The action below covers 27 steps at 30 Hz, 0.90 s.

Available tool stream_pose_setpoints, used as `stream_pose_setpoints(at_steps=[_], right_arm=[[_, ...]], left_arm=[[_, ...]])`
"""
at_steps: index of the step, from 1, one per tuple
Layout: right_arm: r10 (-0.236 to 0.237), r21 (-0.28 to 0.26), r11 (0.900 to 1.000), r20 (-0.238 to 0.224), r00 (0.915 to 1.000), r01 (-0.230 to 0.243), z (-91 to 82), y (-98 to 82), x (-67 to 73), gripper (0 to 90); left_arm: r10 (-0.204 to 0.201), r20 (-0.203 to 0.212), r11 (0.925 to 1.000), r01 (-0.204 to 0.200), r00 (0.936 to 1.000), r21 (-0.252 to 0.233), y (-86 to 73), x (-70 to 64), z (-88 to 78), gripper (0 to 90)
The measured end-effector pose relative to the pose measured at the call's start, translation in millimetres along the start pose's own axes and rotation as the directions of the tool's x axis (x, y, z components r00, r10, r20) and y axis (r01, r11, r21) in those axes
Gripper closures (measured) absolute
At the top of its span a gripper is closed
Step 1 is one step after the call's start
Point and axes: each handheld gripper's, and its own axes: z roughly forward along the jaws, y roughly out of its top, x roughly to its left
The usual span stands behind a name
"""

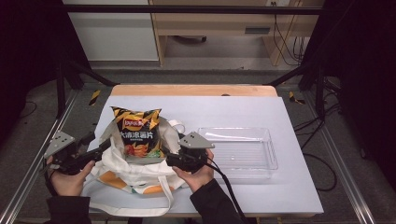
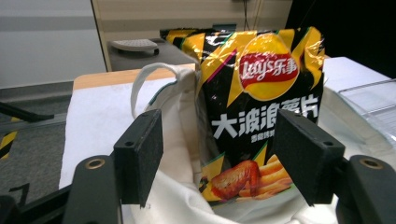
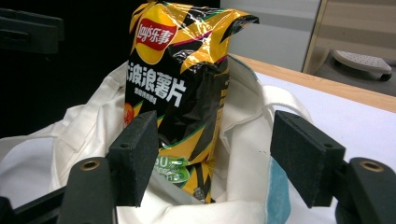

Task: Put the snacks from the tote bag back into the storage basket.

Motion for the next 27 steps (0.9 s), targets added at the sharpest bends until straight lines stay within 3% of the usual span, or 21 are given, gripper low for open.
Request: stream_pose_setpoints(at_steps=[10, 19, 27], right_arm=[[0.012, -0.016, 1.000, 0.001, 0.9999, -0.012, 5.8, 18.1, -6.6, 32.5], [0.002, -0.007, 1.000, 0.002, 1.0000, -0.002, 16.6, 30.8, -4.8, 34.8], [0.008, -0.007, 1.000, -0.001, 1.0000, -0.008, 25.7, 35.2, -7.1, 37.9]], left_arm=[[0.031, 0.014, 0.9994, -0.031, 0.9994, -0.013, 16.4, -7.1, 6.8, 34.5], [0.027, 0.037, 0.9996, -0.027, 0.9989, 0.000, 28.2, -10.0, 30.0, 37.1], [0.013, 0.036, 0.9997, -0.014, 0.9993, 0.020, 28.5, -5.6, 48.0, 41.0]])
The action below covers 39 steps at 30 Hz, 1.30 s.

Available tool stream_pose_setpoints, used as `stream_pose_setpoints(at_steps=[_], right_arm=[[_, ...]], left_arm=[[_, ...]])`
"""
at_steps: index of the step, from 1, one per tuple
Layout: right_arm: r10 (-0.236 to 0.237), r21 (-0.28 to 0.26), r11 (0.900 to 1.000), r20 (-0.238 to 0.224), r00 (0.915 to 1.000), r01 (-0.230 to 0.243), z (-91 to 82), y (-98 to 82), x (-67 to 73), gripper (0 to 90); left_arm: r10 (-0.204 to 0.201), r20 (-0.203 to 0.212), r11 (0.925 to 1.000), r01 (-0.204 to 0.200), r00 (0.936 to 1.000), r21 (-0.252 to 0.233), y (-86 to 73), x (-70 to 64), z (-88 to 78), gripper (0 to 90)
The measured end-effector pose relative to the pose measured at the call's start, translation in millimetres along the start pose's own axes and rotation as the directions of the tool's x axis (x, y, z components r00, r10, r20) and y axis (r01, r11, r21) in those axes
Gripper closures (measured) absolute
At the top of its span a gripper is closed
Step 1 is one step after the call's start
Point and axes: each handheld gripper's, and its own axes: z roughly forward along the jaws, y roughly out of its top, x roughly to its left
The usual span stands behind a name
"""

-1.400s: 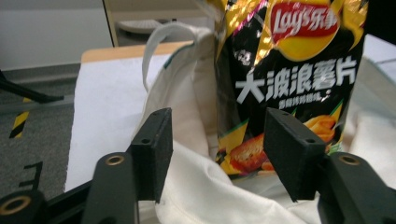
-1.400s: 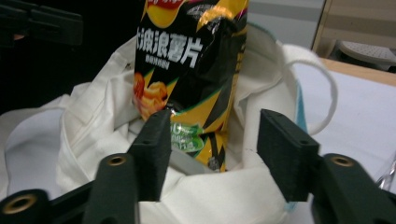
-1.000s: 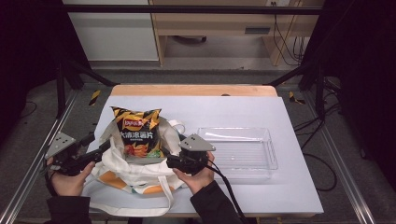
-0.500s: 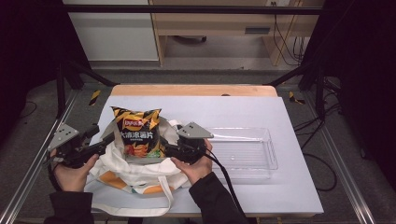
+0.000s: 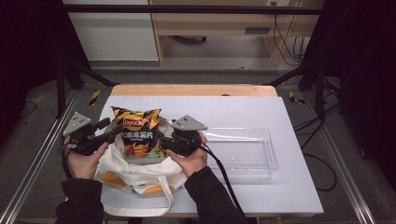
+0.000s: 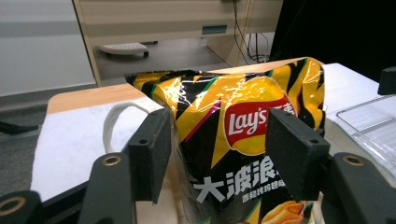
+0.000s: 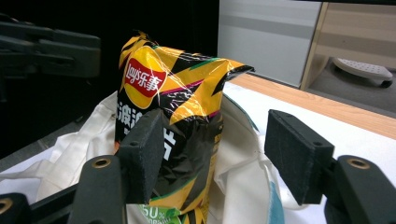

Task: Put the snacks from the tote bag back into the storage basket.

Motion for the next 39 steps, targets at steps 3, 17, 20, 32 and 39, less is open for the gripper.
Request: stream_pose_setpoints(at_steps=[3, 17, 20, 32, 39], right_arm=[[0.005, 0.004, 1.000, -0.002, 1.0000, -0.005, 6.8, -0.3, -0.3, 38.0], [-0.009, 0.049, 0.999, -0.023, 0.9997, 0.010, 45.2, -3.3, 7.3, 42.0], [-0.012, 0.063, 0.998, -0.026, 0.9996, 0.013, 50.3, -5.8, 8.5, 46.9], [-0.018, 0.080, 0.997, -0.041, 0.9990, 0.021, 51.0, -7.9, 14.9, 73.4], [0.006, 0.103, 0.995, -0.074, 0.9972, 0.001, 46.0, -7.2, 15.6, 84.1]], left_arm=[[-0.012, 0.010, 0.9999, 0.012, 0.9999, 0.005, -3.1, 3.2, 5.3, 41.0], [-0.025, 0.043, 0.9979, 0.022, 0.9988, 0.061, -16.2, 12.7, 25.0, 54.0], [-0.032, 0.047, 0.9975, 0.029, 0.9984, 0.065, -17.0, 13.4, 25.1, 60.5], [-0.012, 0.047, 0.9966, 0.008, 0.9988, 0.083, -19.0, 11.4, 21.7, 86.6], [-0.004, 0.056, 0.9971, -0.001, 0.9984, 0.076, -22.3, 8.8, 13.1, 89.8]])
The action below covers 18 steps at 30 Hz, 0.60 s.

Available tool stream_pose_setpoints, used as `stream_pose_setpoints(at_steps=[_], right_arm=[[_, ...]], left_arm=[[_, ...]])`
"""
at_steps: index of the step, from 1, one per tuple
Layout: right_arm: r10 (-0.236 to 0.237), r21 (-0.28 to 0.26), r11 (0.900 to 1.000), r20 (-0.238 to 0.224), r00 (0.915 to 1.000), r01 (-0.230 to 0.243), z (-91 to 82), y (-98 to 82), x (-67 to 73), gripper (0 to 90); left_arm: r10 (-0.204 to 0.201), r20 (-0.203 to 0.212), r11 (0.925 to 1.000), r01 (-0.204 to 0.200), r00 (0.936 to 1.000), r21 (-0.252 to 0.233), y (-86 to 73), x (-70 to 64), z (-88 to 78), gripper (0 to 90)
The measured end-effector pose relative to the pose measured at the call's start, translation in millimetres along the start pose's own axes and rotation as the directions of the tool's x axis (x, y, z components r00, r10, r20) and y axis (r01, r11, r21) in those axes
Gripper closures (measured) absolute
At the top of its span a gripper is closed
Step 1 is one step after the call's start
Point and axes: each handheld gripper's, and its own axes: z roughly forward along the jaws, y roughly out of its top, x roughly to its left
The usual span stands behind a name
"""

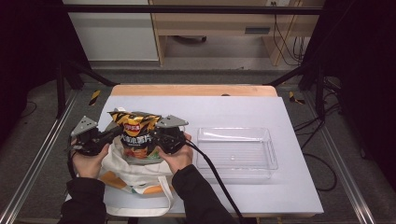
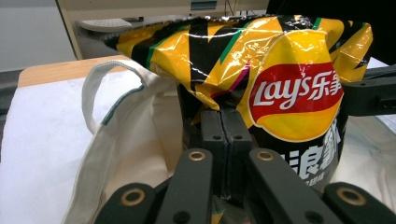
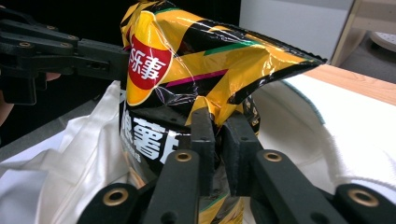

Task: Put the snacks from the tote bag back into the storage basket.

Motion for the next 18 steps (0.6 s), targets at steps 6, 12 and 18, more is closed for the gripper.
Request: stream_pose_setpoints(at_steps=[6, 12, 18], right_arm=[[-0.026, -0.009, 1.000, -0.023, 0.9994, 0.025, -6.6, -3.3, 7.4, 78.7], [-0.024, -0.075, 0.997, -0.034, 0.9991, 0.021, -11.8, -0.6, 8.6, 60.9], [-0.020, -0.061, 0.998, -0.065, 0.9977, 0.016, -10.5, 2.0, 9.1, 77.6]], left_arm=[[0.020, -0.010, 0.9998, -0.020, 0.9998, 0.001, -8.1, -4.1, -13.9, 90.0], [0.045, -0.008, 0.9990, -0.045, 0.9989, 0.001, -14.8, -8.9, -24.3, 90.0], [0.041, -0.007, 0.9992, -0.041, 0.9991, -0.006, -16.0, -10.1, -24.4, 90.0]])
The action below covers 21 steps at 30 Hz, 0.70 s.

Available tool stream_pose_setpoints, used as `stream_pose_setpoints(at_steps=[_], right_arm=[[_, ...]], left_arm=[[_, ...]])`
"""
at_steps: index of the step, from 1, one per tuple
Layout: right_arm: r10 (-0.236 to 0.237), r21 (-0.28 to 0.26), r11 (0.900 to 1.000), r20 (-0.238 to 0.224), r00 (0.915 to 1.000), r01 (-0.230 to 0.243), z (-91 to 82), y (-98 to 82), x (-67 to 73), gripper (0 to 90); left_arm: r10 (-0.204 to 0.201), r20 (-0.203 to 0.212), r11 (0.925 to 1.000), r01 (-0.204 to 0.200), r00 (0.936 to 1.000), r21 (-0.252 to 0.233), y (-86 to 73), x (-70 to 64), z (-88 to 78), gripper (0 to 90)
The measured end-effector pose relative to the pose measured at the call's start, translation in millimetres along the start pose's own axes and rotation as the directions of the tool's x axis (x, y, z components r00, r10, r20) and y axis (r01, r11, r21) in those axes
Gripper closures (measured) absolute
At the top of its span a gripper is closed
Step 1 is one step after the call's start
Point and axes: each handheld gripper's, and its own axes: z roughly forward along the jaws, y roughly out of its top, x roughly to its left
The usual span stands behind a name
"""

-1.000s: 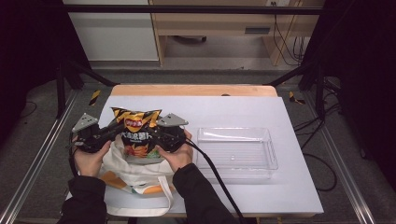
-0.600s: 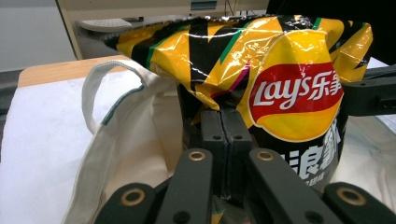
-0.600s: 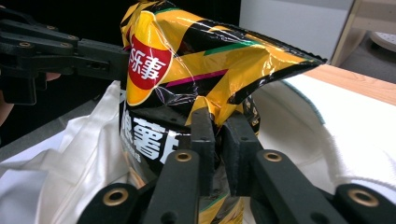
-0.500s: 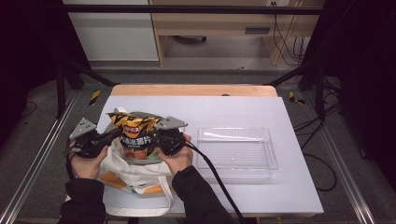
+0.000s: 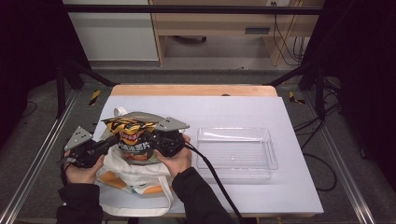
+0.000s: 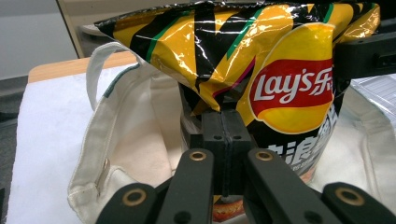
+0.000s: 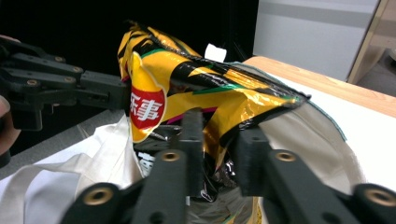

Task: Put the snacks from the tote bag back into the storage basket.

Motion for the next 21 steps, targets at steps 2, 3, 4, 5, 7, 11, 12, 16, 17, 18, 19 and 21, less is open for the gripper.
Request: stream_pose_setpoints(at_steps=[2, 3, 4, 5, 7, 11, 12, 16, 17, 18, 19, 21], right_arm=[[0.000, 0.006, 1.000, -0.002, 1.0000, 0.000, -0.4, -0.2, 1.2, 84.7], [-0.006, 0.009, 1.000, 0.004, 1.0000, 0.006, -0.9, -0.2, 1.9, 87.1], [-0.013, 0.010, 1.000, 0.009, 0.9999, 0.013, -1.0, -0.4, 2.1, 88.4], [-0.013, 0.014, 1.000, 0.010, 0.9999, 0.013, -1.5, -0.4, 2.1, 88.9], [-0.018, 0.016, 1.000, 0.011, 0.9998, 0.018, -2.4, -0.6, 1.4, 89.3], [-0.031, 0.013, 0.999, 0.006, 0.9995, 0.031, -3.2, -1.6, 2.6, 89.6], [-0.033, 0.013, 0.999, 0.006, 0.9994, 0.033, -3.1, -1.7, 3.4, 89.6], [-0.035, 0.017, 0.999, 0.010, 0.9993, 0.035, -2.9, -2.3, 3.2, 89.6], [-0.035, 0.016, 0.999, 0.011, 0.9993, 0.035, -2.8, -2.4, 2.9, 89.6], [-0.033, 0.018, 0.999, 0.011, 0.9994, 0.033, -2.7, -2.5, 2.8, 89.6], [-0.031, 0.016, 0.999, 0.007, 0.9995, 0.030, -2.6, -2.7, 2.8, 89.5], [-0.030, 0.013, 0.999, 0.004, 0.9995, 0.030, -2.8, -2.9, 3.7, 89.5]], left_arm=[[-0.003, -0.003, 1.0000, 0.003, 1.0000, -0.005, 0.1, 0.6, 0.1, 89.4], [-0.004, -0.006, 1.0000, 0.004, 1.0000, -0.009, 0.5, 1.0, 0.1, 88.2], [-0.007, -0.015, 0.9999, 0.007, 0.9999, -0.015, 1.1, 1.3, -0.2, 85.9], [-0.014, -0.013, 0.9996, 0.014, 0.9998, -0.023, 2.5, 3.0, -0.7, 82.2], [-0.031, -0.008, 0.9985, 0.030, 0.9995, -0.045, 5.0, 5.7, -1.4, 71.1], [-0.030, 0.009, 0.9978, 0.030, 0.9995, -0.060, 9.3, 9.4, 2.9, 55.2], [-0.030, 0.015, 0.9978, 0.031, 0.9994, -0.059, 9.4, 10.1, 4.1, 54.4], [-0.036, 0.061, 0.9987, 0.038, 0.9975, -0.035, 8.6, 11.2, 9.2, 68.8], [-0.033, 0.057, 0.9989, 0.035, 0.9978, -0.030, 8.5, 10.9, 9.5, 71.9], [-0.032, 0.054, 0.9991, 0.034, 0.9980, -0.026, 8.6, 10.6, 9.4, 76.6], [-0.031, 0.052, 0.9992, 0.033, 0.9981, -0.022, 8.8, 10.3, 9.0, 81.5], [-0.025, 0.050, 0.9995, 0.026, 0.9985, -0.019, 8.6, 8.8, 8.2, 86.4]])
